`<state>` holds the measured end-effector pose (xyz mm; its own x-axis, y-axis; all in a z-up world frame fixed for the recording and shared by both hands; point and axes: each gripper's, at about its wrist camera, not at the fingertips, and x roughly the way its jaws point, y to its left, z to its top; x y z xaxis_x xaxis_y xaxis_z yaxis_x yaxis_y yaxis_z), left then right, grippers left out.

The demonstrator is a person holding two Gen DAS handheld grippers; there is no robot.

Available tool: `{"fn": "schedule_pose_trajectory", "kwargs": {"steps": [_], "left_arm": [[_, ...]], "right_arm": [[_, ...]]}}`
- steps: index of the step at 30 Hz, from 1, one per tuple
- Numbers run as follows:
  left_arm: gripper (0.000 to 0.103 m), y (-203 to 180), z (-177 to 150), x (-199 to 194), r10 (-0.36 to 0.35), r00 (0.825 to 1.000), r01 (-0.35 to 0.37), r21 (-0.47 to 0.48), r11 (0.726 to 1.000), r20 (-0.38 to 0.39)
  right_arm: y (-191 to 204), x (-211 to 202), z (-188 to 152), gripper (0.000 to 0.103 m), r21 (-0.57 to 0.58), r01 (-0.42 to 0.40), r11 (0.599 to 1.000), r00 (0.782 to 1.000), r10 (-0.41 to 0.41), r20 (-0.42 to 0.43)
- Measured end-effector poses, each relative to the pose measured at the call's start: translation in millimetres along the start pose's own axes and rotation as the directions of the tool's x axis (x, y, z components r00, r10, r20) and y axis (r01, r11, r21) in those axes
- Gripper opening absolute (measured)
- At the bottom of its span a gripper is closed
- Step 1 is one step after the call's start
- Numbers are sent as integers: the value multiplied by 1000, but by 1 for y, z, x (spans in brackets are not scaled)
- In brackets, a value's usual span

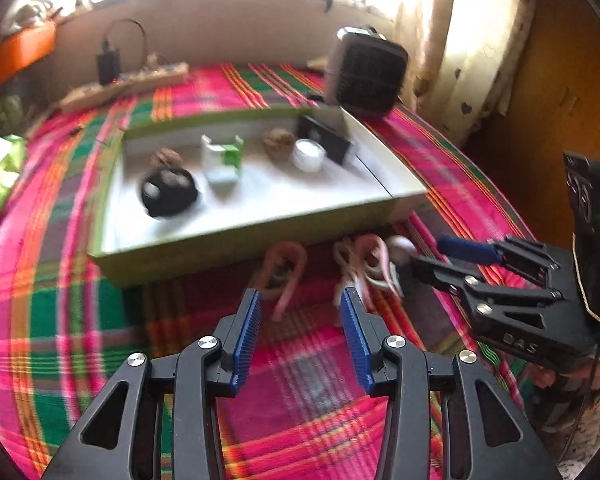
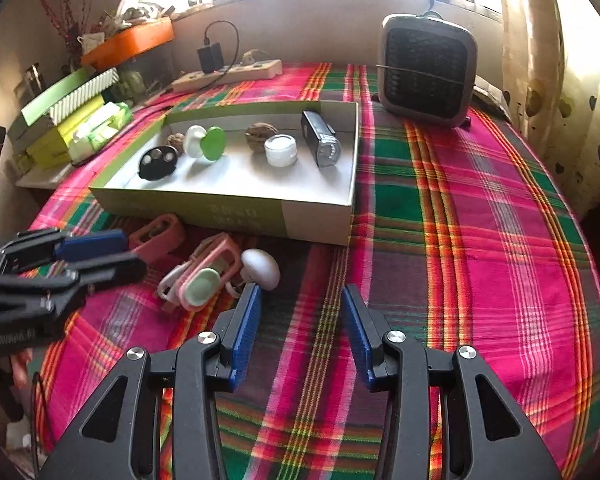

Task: Organize objects
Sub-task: 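Withdraw both tools from the lid toward the pink clips and white egg-shaped piece, then close the right gripper on the white egg-shaped piece while the left gripper grasps a pink-white clip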

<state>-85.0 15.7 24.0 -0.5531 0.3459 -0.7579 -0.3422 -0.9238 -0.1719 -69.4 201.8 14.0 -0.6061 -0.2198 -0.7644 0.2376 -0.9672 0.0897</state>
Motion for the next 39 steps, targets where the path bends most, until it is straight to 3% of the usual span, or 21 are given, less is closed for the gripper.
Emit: {"fn": "schedule_pose_trajectory", "kwargs": {"steps": [5, 16, 23, 25, 30, 39], "left_arm": [[40, 6, 7, 3, 48, 999, -48, 1, 999, 0], [40, 2, 11, 27, 52, 997, -52, 11, 999, -64], [40, 5, 13, 28, 39, 998, -40, -21, 999, -54], [40, 5, 13, 28, 38, 998, -39, -28, 999, -50], [40, 5, 12, 28, 35, 998, -37, -29, 999, -47], [32, 8, 11, 26, 39, 998, -42, -50, 998, -45]], "right_arm": [[3, 1, 2, 43, -10, -32, 999, 999, 32, 6], [4, 13, 13, 43, -19, -84, 996, 996, 84, -6], [3, 17, 17, 43, -8, -122, 992, 993, 122, -5], [4, 17, 18, 33, -14, -135, 991, 991, 135, -5], [7, 17, 17, 23, -24, -160, 987, 987, 160, -1], [2, 12, 15, 22, -11, -133, 991, 991, 133, 11]]}}
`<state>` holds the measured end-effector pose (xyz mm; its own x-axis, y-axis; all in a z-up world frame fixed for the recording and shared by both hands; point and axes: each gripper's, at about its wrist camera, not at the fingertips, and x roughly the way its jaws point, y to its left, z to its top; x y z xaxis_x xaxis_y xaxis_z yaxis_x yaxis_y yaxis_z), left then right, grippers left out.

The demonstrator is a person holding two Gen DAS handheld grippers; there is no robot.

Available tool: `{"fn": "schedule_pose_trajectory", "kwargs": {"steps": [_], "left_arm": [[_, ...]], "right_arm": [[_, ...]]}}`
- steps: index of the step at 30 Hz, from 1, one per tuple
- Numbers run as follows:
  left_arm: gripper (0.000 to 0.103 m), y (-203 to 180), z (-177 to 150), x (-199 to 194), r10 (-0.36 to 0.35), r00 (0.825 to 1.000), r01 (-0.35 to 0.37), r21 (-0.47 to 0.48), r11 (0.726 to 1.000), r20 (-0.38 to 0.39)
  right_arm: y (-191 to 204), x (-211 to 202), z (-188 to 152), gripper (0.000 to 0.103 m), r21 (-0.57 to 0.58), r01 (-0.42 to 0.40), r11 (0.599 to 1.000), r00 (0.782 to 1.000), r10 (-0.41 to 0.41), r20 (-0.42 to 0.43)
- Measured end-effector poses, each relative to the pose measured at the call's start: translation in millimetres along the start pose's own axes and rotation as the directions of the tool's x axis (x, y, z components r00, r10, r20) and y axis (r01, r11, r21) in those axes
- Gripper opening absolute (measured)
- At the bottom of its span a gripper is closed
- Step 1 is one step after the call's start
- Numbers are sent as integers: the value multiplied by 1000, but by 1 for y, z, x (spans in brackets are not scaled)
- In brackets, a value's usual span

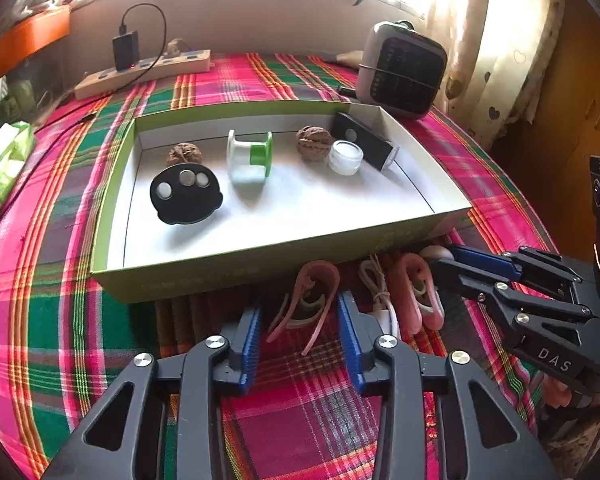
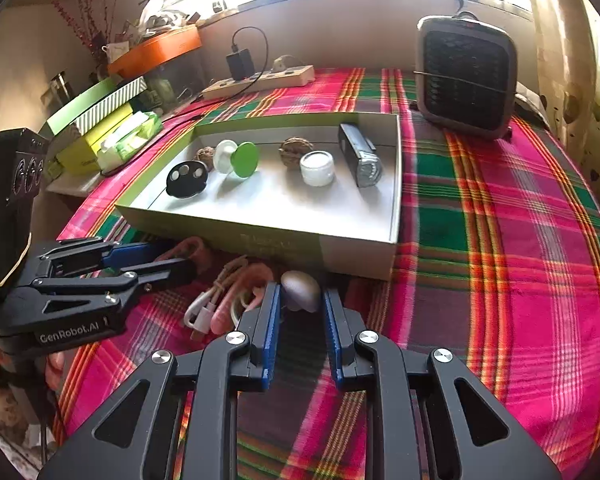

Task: Organize objects
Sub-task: 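Close the right gripper on the white egg-shaped piece while the left gripper grasps a pink-white clip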

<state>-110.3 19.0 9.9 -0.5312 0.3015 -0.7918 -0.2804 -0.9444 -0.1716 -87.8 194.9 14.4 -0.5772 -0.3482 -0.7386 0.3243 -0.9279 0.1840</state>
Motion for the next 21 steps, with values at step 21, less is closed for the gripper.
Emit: {"fn": "schedule_pose_trajectory", "kwargs": {"steps": [21], "left_arm": [[31, -4, -4, -1, 8, 1000, -8, 3, 1000, 6]], "right_arm": [[-4, -4, -6, 41, -11, 94, 995, 995, -95, -25]]}}
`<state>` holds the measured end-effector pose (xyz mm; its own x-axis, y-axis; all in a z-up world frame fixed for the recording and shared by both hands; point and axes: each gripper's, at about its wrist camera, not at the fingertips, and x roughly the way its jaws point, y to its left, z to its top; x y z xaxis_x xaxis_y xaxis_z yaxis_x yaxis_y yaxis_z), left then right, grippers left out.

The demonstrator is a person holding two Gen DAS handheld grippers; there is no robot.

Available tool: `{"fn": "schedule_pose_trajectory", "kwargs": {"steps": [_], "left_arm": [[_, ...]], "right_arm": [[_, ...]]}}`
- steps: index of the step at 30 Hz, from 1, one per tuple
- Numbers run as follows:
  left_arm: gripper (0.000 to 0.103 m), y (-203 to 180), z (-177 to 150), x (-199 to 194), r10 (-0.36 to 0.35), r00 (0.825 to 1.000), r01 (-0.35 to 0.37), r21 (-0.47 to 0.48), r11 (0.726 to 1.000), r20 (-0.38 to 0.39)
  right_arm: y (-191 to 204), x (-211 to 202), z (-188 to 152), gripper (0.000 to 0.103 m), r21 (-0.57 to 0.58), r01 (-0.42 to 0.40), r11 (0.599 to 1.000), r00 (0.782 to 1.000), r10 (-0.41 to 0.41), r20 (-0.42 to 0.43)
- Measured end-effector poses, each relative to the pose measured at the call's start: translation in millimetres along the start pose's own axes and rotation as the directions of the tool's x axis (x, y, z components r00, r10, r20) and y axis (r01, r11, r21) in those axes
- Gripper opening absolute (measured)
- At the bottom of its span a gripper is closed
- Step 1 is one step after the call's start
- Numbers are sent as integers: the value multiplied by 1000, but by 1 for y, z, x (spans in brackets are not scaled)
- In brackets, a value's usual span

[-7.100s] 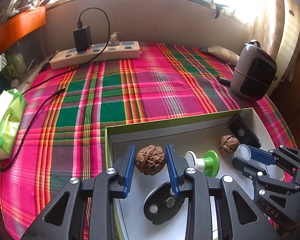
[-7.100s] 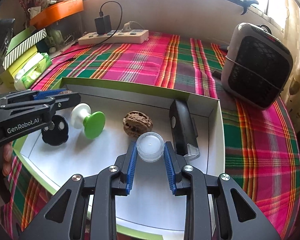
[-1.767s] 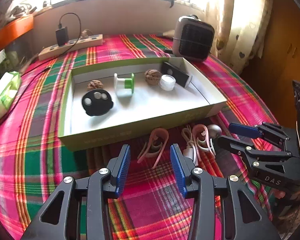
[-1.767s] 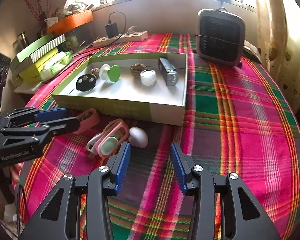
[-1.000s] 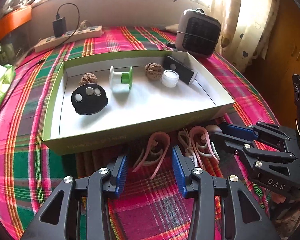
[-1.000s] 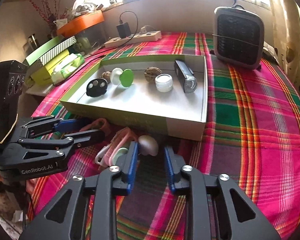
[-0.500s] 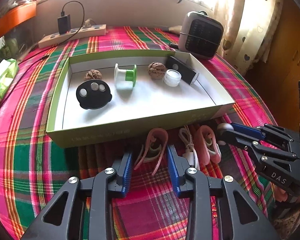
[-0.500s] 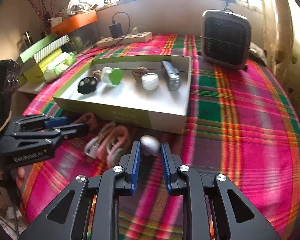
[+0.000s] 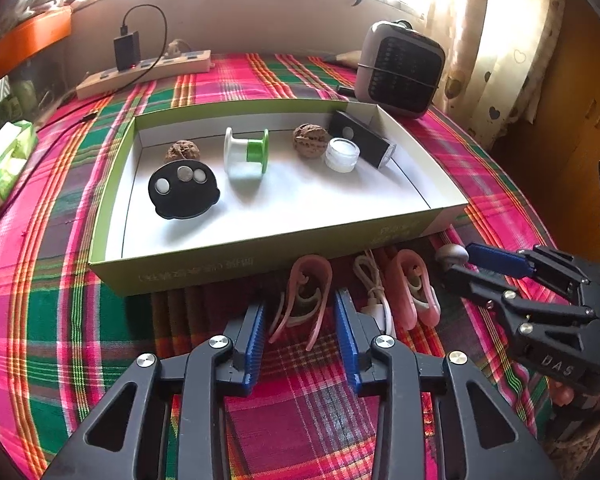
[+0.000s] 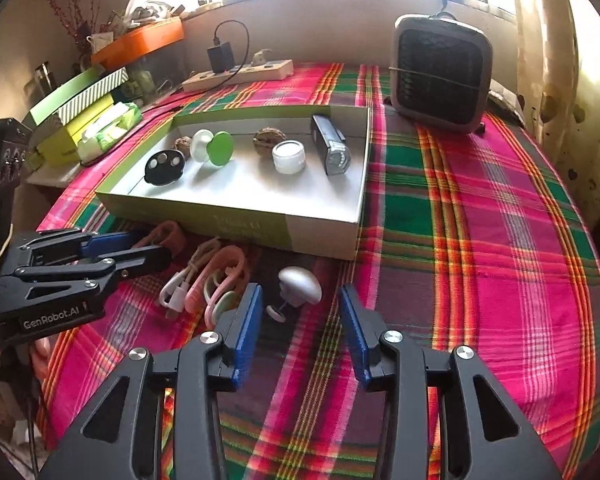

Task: Organize objects
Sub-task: 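Close the right gripper on the white egg-shaped piece while the left gripper grasps a pink-white clip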

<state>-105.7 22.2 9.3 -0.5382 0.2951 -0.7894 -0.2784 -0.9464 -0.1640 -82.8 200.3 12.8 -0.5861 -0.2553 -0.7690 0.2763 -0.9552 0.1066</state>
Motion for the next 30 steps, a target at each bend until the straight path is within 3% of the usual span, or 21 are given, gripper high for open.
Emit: {"fn": "schedule_pose_trajectory", "kwargs": {"steps": [11, 15, 19, 30], "left_arm": [[31, -3, 1, 3, 28, 1000, -28, 8, 1000, 8], [31, -6, 0, 3, 51, 999, -52, 23, 998, 15], [31, -9, -1, 3, 70, 997, -71, 35, 997, 25], [21, -7, -2, 3, 93, 995, -94, 19, 995, 34]], "right_arm": [[2, 9, 3, 40, 5, 49, 999, 999, -49, -2], [4, 8, 2, 31, 2, 50, 999, 999, -50, 0], [4, 7, 2, 31, 3, 47, 999, 999, -47, 1], [4, 7, 1, 30, 1, 51, 999, 999, -51, 2]]}}
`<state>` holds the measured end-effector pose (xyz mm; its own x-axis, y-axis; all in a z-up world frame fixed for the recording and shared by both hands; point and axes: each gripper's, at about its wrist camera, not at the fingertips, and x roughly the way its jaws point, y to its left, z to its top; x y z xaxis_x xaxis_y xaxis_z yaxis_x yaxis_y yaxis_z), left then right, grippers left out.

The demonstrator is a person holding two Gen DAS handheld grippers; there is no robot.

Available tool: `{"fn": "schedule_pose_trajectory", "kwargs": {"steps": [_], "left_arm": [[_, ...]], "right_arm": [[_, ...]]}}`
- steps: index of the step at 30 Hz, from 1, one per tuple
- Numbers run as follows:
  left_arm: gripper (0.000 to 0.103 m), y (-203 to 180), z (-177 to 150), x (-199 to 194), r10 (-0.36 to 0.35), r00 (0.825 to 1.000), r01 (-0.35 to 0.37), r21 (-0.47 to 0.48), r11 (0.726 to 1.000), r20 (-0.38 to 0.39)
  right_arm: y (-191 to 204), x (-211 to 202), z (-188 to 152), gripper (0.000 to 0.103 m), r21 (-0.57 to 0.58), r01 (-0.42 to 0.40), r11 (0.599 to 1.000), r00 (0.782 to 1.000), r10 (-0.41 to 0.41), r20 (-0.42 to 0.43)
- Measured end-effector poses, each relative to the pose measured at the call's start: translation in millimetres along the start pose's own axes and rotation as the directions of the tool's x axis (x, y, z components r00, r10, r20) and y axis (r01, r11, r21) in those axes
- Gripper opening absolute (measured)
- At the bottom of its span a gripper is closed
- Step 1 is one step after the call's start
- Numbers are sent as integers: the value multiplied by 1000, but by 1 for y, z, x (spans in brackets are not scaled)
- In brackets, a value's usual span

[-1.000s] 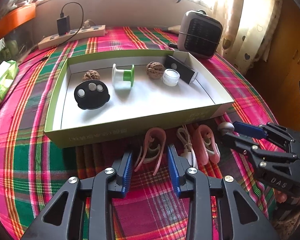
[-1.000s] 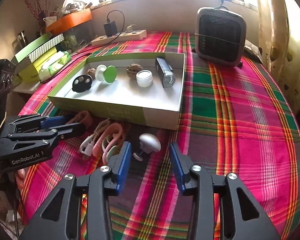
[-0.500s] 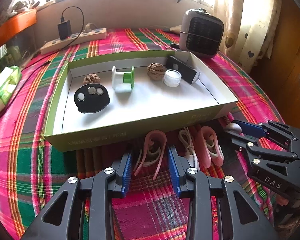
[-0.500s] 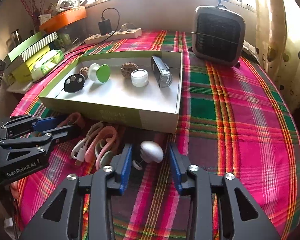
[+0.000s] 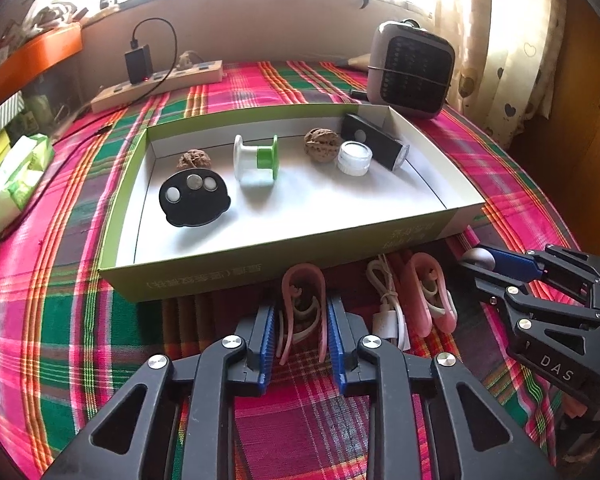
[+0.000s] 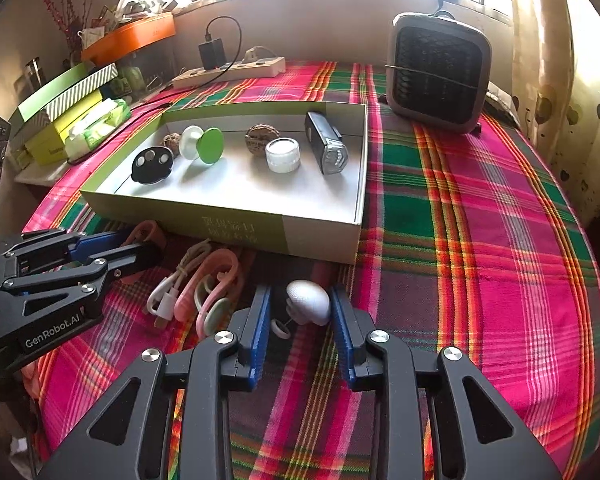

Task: Organize objects
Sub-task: 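Close the right gripper on the white egg-shaped piece while the left gripper grasps a pink-white clip, then lift and carry the white piece and pink clip with both grippers toward the box lid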

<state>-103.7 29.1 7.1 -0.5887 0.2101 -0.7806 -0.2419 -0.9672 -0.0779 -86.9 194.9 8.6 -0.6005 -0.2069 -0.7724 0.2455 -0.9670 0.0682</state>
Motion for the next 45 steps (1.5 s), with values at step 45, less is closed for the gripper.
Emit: {"fn": "schedule_pose_trajectory", "kwargs": {"steps": [45], "left_arm": [[21, 6, -5, -33, -17, 998, 18, -5, 1000, 60]], "right_arm": [[9, -25, 3, 23, -2, -7, 1000, 997, 7, 72]]}}
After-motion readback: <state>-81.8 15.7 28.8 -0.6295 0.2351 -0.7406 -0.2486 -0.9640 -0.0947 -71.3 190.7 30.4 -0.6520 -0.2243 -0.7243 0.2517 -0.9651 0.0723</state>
